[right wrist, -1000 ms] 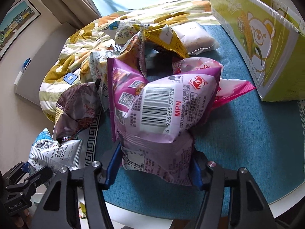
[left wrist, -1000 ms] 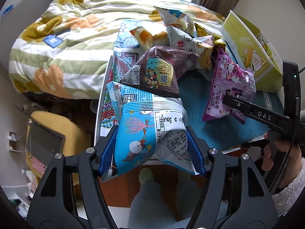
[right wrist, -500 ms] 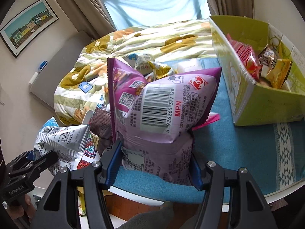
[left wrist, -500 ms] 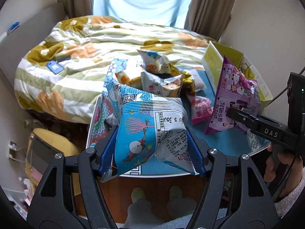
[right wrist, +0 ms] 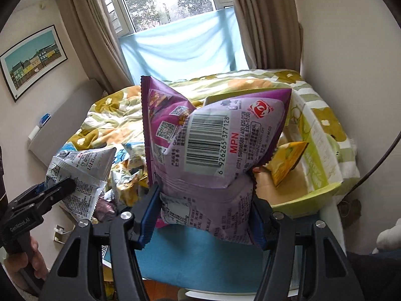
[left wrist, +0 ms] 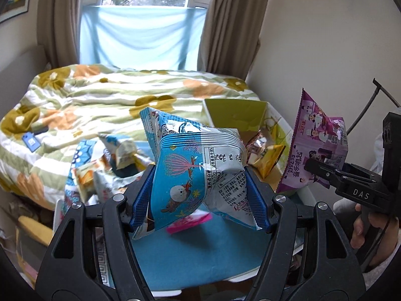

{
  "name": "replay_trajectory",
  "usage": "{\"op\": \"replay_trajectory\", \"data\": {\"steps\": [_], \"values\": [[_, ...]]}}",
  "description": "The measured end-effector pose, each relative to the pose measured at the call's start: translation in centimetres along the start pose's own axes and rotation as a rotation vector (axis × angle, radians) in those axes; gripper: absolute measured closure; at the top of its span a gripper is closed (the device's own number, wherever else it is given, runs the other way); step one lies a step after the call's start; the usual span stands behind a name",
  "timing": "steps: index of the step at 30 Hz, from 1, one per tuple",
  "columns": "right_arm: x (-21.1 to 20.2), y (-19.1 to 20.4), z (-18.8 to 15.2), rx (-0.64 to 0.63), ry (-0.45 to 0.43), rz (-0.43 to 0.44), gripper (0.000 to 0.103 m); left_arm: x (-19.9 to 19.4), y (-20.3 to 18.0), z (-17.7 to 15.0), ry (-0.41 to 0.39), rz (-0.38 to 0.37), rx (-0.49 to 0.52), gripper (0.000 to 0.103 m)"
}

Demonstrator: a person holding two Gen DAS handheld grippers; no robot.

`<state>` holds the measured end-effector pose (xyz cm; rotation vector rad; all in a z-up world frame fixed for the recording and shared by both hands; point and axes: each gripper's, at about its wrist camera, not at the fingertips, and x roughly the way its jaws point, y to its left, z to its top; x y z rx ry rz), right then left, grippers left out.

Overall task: Organize snacks
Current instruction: 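Carry both bags over the cardboard box and open both tools to release them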

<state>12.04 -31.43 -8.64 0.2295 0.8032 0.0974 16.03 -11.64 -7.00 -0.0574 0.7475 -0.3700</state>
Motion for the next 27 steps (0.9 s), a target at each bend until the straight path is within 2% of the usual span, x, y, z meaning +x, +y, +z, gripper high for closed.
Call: {"op": "replay_trajectory", "data": {"steps": [7, 15, 17, 19, 21, 27], "values": [[-0.5, -6.6, 2.5, 0.007, -0.021, -0.053, 0.045, 7.1, -6.7, 3.0, 0.056, -0.061, 0.040, 0.038], [0.3, -11.2, 3.6, 0.059, 0.001, -0.093, 0.045, 14.4, -11.5, 3.6, 0.165, -0.104, 0.131, 0.037], [0.6, -12.1, 3.8, 0.075, 0.006, -0.109, 0.045, 15.3, -12.1, 3.5, 0.172, -0.086, 0.162, 0.027], [1.0, -12.7, 3.9, 0.109, 0.017, -0.120, 0.045, 15.8, -12.1, 3.7, 0.178, -0.082, 0.169, 0.005], [1.4, -13.2, 4.1, 0.138, 0.030, -0.120, 0.045, 15.7, -11.8, 3.8, 0.172, -0.099, 0.156, 0.001], [2.8, -14.2, 4.6, 0.170, 0.062, -0.144, 0.045, 14.4, -10.0, 3.5, 0.191, -0.070, 0.168, 0.001]]}}
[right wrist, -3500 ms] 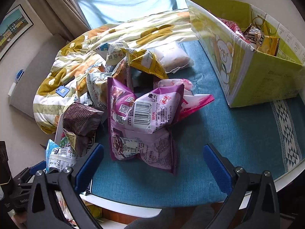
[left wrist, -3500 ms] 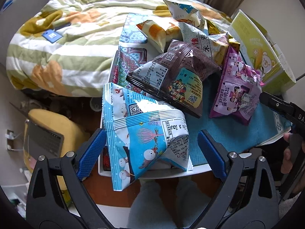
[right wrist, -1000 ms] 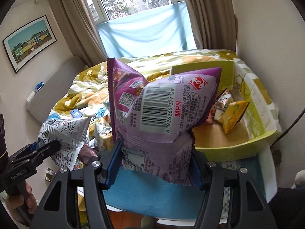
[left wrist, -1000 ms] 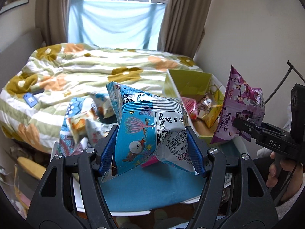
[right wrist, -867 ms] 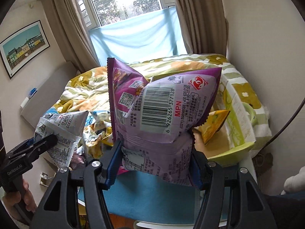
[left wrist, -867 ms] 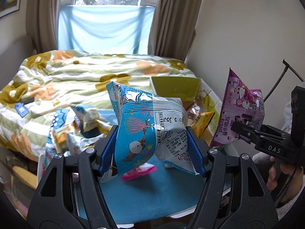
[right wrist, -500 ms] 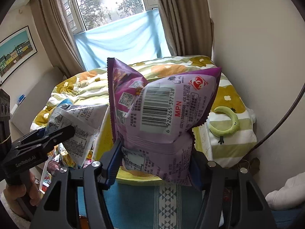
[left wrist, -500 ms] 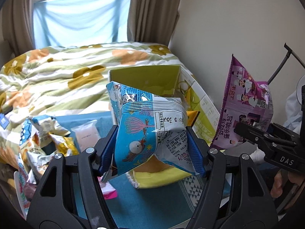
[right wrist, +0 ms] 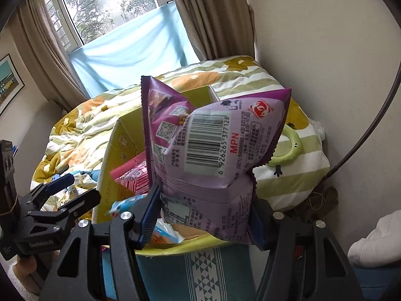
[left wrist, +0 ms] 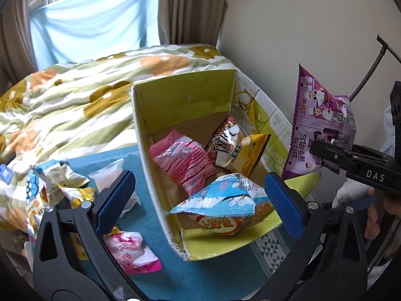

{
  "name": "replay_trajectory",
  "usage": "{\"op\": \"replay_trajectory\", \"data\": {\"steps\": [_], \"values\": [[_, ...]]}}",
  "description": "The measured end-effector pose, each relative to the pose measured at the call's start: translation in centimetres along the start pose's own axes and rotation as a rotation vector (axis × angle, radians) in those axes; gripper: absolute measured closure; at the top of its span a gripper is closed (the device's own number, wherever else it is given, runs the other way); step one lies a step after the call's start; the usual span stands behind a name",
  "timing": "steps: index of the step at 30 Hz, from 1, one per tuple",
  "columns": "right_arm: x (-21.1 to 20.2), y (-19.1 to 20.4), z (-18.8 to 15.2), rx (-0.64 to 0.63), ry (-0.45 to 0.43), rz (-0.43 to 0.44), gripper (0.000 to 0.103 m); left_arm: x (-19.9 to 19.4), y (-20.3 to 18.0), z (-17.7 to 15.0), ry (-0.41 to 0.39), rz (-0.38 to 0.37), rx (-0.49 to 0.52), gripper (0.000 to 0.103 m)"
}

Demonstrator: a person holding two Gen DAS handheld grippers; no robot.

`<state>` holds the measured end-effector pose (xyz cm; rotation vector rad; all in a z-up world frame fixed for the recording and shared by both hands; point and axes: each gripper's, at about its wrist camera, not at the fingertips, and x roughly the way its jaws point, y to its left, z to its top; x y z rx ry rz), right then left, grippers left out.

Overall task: Organize snacks
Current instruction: 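Carry both bags over the cardboard box and open both tools to release them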

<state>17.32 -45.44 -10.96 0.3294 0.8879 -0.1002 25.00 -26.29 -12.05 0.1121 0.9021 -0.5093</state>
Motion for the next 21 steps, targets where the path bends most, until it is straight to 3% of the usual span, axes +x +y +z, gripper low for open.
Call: {"op": "replay_trajectory", "data": {"steps": [7, 16, 18, 20, 21], "values": [[2.4, 1.0, 0.6, -0.026, 0.052, -0.007, 0.045, -1.1, 3.0, -0.6, 0.010, 0.034, -0.035, 0.001], [4.9, 2.3, 1.1, -0.054, 0.056, -0.075, 0.043, -1.0, 4.7, -1.0, 0.017, 0.052, -0.065, 0.001], [5.0, 2.4, 1.0, -0.052, 0.039, -0.104, 0.036, -0.9, 4.6, -1.2, 0.020, 0.059, -0.064, 0.001], [4.9, 2.3, 0.6, -0.049, 0.013, -0.115, 0.001, -0.8, 4.6, -1.5, 0.025, 0.067, -0.063, 0.001], [4.6, 2.3, 0.4, -0.050, -0.003, -0.114, 0.000, -0.8, 4.6, -1.8, 0.029, 0.069, -0.065, 0.001]]}}
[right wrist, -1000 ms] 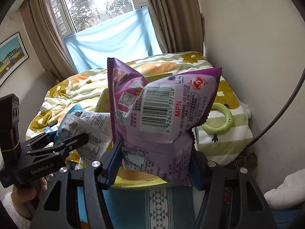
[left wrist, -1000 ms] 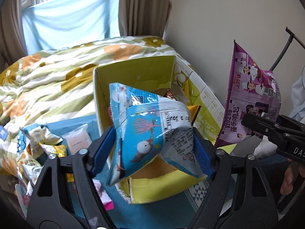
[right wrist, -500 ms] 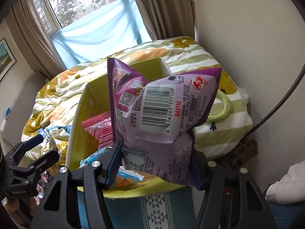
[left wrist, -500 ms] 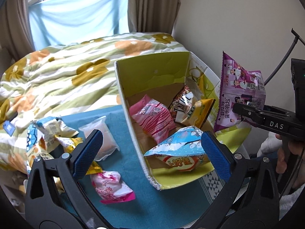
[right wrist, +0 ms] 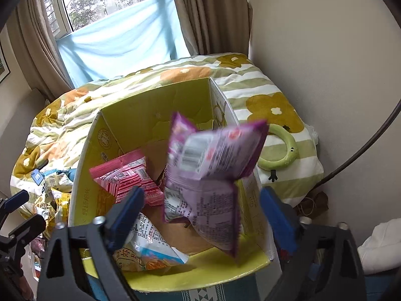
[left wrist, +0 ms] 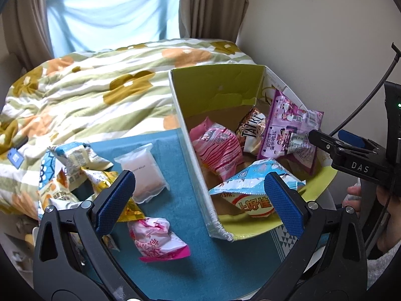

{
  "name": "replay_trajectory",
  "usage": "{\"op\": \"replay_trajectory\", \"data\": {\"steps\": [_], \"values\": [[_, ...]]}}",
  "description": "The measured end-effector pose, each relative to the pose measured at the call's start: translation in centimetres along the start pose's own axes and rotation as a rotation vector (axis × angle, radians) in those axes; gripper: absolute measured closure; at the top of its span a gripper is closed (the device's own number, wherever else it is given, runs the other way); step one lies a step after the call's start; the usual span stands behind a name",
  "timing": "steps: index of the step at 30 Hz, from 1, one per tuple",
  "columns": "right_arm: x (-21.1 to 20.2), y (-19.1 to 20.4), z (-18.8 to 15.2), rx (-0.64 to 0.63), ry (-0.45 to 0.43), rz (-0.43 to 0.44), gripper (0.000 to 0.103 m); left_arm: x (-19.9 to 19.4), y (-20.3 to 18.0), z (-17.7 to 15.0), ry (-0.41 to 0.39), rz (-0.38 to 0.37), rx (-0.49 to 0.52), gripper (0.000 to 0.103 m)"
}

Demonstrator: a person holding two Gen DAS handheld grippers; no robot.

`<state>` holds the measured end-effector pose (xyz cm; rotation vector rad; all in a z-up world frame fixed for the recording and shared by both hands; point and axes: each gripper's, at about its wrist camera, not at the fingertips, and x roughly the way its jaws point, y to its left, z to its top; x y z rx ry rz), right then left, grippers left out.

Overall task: Organize snacks
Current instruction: 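Carry both bags over the cardboard box and open both tools to release them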

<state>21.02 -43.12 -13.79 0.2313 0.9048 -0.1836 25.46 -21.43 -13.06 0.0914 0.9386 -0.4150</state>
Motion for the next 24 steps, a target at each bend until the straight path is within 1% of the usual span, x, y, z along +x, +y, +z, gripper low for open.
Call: {"op": "replay_trajectory", "data": {"steps": [2, 4, 7, 11, 17, 24], "values": [[-0.5, 0.0, -0.7, -0.006, -0.030, 0.005, 0.000, 0.1, 0.0, -0.5, 0.009, 0.001, -0.006, 0.001], [-0.8, 0.0, -1.4, -0.016, -0.041, 0.014, 0.000, 0.1, -0.1, -0.9, 0.014, 0.000, -0.013, 0.001], [-1.1, -0.3, -2.2, -0.017, -0.034, 0.022, 0.000, -0.2, -0.3, -1.3, 0.011, 0.000, -0.022, 0.001], [-1.9, -0.3, -2.5, -0.016, -0.033, 0.044, 0.000, -1.5, -0.8, -1.8, -0.013, 0.009, -0.024, 0.001], [-3.6, -0.6, -2.7, -0.015, -0.053, 0.072, 0.000, -4.4, -1.1, -2.6, -0.060, 0.034, -0.042, 0.001], [-7.1, 0.0, -2.8, -0.051, -0.099, 0.110, 0.000, -9.0, -1.3, -4.2, -0.131, 0.077, -0.072, 0.001]]}}
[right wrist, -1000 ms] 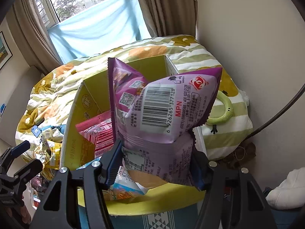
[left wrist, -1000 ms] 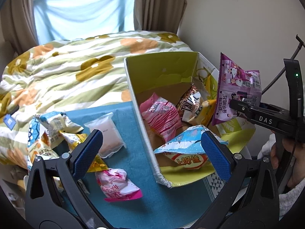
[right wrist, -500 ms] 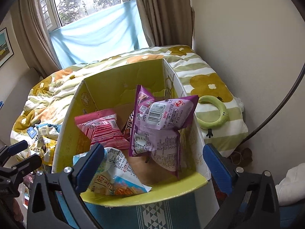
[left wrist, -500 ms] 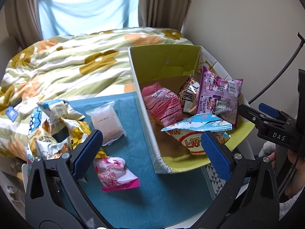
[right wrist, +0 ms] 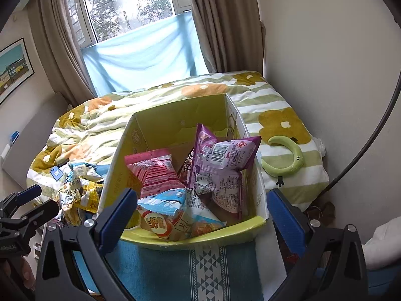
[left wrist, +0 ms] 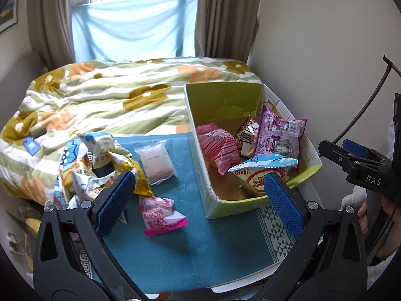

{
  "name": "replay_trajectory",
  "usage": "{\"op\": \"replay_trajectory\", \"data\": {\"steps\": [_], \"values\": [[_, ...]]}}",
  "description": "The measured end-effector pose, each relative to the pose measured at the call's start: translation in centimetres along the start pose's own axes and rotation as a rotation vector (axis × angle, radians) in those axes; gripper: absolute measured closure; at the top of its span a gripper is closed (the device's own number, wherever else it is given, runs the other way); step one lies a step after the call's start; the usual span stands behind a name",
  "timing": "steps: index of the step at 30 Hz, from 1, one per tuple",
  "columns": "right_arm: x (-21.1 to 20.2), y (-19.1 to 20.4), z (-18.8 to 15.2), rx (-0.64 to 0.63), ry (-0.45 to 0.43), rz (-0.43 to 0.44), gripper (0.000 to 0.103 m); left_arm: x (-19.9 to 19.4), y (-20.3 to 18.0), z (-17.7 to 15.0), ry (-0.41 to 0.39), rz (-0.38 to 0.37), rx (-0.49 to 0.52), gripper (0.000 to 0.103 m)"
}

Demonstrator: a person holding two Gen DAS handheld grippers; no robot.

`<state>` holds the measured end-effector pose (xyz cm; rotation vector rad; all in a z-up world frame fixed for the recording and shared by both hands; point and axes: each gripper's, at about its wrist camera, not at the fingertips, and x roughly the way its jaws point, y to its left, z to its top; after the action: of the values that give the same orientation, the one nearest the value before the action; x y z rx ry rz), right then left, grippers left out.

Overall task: Organize snacks
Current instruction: 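Carry both bags over the cardboard box and open both tools to release them, then lower the left tool onto the brown bag while the right tool reaches the pink bag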

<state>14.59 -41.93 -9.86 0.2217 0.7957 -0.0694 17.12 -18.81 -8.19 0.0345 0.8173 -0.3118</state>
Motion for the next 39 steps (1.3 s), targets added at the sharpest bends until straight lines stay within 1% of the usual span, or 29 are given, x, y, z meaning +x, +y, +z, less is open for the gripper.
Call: {"op": "replay_trajectory", "data": {"steps": [4, 7, 10, 14, 20, 24, 28, 35, 39], "values": [[-2.0, 0.9, -0.1, -0.032, -0.013, 0.043, 0.000, -3.0, 0.7, -0.6, -0.039, 0.040, -0.029, 0.001], [-3.3, 1.7, -0.3, -0.060, -0.022, 0.076, 0.000, -5.3, 1.6, -1.5, -0.065, 0.088, -0.051, 0.001], [-4.1, 2.5, -0.4, -0.079, -0.025, 0.129, 0.000, -7.3, 2.9, -2.7, -0.080, 0.144, -0.071, 0.001], [-4.9, 4.0, -0.7, -0.108, -0.037, 0.194, 0.000, -9.4, 5.1, -4.2, -0.080, 0.211, -0.103, 0.001], [-5.0, 7.1, -1.1, -0.162, -0.042, 0.271, 0.000, -11.0, 8.8, -6.4, -0.066, 0.267, -0.147, 0.001], [-4.5, 9.5, -1.5, -0.185, -0.031, 0.312, 0.000, -11.1, 11.4, -7.5, -0.049, 0.263, -0.166, 0.001], [-3.4, 12.1, -2.1, -0.205, -0.009, 0.324, 0.000, -10.0, 14.4, -8.3, -0.009, 0.249, -0.158, 0.001], [-0.6, 16.6, -3.9, -0.180, 0.054, 0.288, 0.000, -6.4, 19.8, -9.1, 0.095, 0.186, -0.095, 0.001], [1.4, 19.2, -5.0, -0.157, 0.096, 0.252, 0.000, -3.4, 22.8, -9.3, 0.168, 0.118, -0.044, 0.001]]}}
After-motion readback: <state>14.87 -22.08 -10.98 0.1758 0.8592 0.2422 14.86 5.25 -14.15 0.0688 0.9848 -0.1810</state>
